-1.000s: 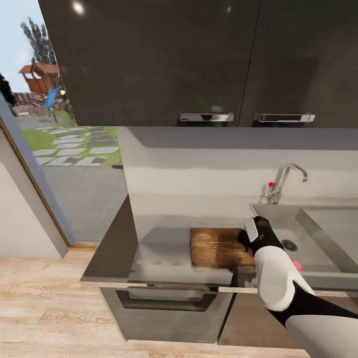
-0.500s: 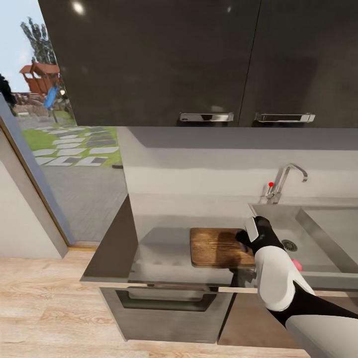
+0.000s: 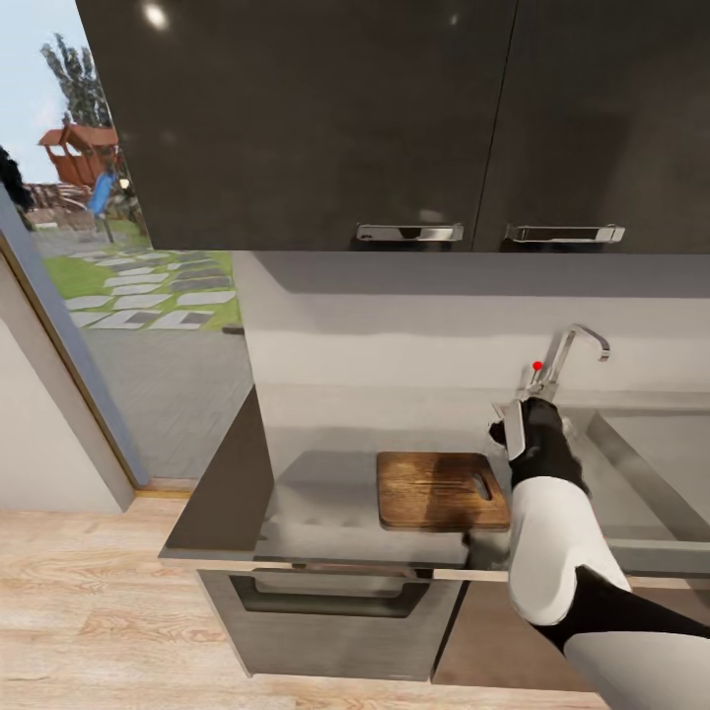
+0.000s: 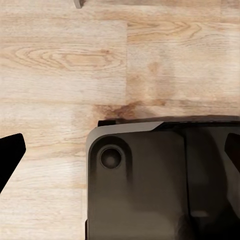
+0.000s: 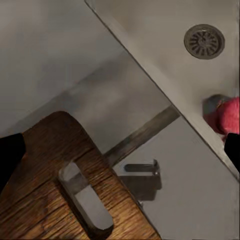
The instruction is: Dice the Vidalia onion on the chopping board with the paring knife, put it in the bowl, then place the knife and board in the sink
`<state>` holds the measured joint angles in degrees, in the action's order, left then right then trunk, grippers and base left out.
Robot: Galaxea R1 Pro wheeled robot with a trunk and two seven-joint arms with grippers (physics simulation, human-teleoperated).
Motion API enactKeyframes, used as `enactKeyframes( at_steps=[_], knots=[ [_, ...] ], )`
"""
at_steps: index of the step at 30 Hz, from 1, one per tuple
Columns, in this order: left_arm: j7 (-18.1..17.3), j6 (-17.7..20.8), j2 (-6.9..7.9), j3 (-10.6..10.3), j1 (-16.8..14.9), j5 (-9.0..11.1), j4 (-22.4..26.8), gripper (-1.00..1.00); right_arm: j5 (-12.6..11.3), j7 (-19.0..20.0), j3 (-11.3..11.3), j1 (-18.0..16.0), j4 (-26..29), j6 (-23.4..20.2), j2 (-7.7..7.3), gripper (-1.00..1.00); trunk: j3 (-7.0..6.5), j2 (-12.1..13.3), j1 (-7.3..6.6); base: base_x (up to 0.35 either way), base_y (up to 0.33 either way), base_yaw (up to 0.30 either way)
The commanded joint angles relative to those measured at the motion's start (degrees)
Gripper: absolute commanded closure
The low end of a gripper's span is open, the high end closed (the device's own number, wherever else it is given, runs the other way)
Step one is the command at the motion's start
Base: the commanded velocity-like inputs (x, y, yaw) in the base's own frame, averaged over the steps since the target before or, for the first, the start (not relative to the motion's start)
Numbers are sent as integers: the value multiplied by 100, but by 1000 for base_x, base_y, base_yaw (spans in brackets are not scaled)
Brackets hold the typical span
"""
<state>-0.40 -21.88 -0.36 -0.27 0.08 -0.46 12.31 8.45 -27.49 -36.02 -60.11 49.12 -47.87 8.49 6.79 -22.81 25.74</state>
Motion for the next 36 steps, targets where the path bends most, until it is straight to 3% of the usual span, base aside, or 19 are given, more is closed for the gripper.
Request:
enactKeyframes(
  at_steps=[1, 4, 13, 14, 18, 21, 27, 31, 32, 36],
  knots=[
    [-4, -9, 0, -2, 1, -2, 8, -100, 56, 42, 207, -5, 186, -76, 49, -100, 12, -11, 4, 0, 0, 0],
    [-4, -6, 0, -1, 1, -1, 8, -100, 55, 135, 493, 12, 418, -104, 151, -100, 12, -11, 4, 0, 0, 0],
    [-4, -3, 0, 1, 1, -5, 13, -100, 92, 1067, 709, 414, 977, -68, 151, -100, 12, -11, 4, 0, 0, 0],
    [-4, -2, -1, 1, 1, -4, 15, -100, 91, 1213, 893, 696, 1295, -59, 151, -100, 12, -11, 4, 0, 0, 0],
    [-4, -1, -1, 1, 1, -7, 13, -100, 92, 1487, 1446, 1296, 1859, 198, 151, -100, 12, -11, 4, 0, 0, 0],
    [-4, -1, 0, 2, 1, -7, 13, -100, 94, 1647, 1669, 1651, 2129, 440, 151, -100, 12, -11, 4, 0, 0, 0],
    [-4, -1, 0, 8, 1, -7, 12, -100, 97, 1928, 1808, 2218, 2536, 683, 151, -100, 12, -11, 4, 0, 0, 0],
    [-4, -1, 0, 12, 1, -7, 13, -100, 124, 2358, 1830, 2732, 2851, 1026, 151, -100, 12, -11, 4, 0, 0, 0],
    [-3, -1, 1, 16, 1, -7, 16, -100, 275, 2500, 1836, 3082, 3010, 1364, 151, -100, 12, -11, 4, 0, 0, 0],
    [3, -1, 1, 18, 1, -7, 17, -100, 463, 2580, 1854, 3575, 3201, 1817, 151, -100, 12, -11, 4, 0, 0, 0]
  ],
)
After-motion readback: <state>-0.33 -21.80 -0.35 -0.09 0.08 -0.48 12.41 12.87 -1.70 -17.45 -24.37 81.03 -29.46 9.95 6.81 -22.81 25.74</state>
